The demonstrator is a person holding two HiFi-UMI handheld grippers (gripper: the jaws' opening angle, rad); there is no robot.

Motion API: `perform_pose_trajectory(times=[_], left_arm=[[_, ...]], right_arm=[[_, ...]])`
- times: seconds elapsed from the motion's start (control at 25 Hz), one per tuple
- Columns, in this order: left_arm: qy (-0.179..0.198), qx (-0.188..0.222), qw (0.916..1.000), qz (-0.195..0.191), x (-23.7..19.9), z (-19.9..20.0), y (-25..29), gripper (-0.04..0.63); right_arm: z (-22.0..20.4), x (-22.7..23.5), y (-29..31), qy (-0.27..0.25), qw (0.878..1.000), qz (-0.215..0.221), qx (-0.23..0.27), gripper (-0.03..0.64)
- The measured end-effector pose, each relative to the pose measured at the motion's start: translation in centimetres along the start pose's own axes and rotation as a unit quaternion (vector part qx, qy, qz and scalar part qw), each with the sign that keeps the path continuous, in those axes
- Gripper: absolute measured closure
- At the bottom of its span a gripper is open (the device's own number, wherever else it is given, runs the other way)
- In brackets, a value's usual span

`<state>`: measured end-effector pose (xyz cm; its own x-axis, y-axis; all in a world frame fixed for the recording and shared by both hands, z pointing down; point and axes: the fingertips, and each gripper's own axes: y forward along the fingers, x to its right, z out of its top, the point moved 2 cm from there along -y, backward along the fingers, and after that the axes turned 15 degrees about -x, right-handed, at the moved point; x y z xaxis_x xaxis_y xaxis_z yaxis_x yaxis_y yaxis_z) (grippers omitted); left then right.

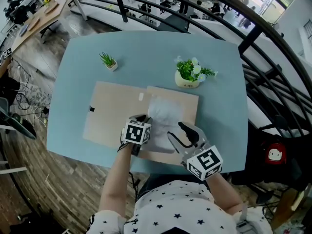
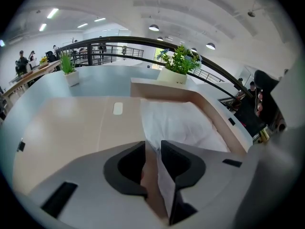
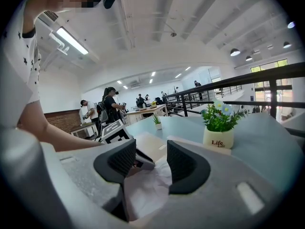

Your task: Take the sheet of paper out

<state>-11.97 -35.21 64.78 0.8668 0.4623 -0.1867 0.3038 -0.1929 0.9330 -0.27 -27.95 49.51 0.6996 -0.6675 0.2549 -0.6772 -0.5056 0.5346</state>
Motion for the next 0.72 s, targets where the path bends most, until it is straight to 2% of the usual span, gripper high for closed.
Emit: perform_pose_trajectory(times=[0.24,0.72], left_arm=[[-0.004,0.001,0.9997,0.024,-0.9,0.0,-0.3,0.551],[-0.021,0.019,0.9994,0.018,-1.4,-0.1,-0.4,0.592]], right_arm=[[0.4,-0.4,0.1,0.000,1.000,0.000,0.003,0.428],[0.6,-0.7,-0.2,0.000,1.000,-0.009,0.008,0.428]])
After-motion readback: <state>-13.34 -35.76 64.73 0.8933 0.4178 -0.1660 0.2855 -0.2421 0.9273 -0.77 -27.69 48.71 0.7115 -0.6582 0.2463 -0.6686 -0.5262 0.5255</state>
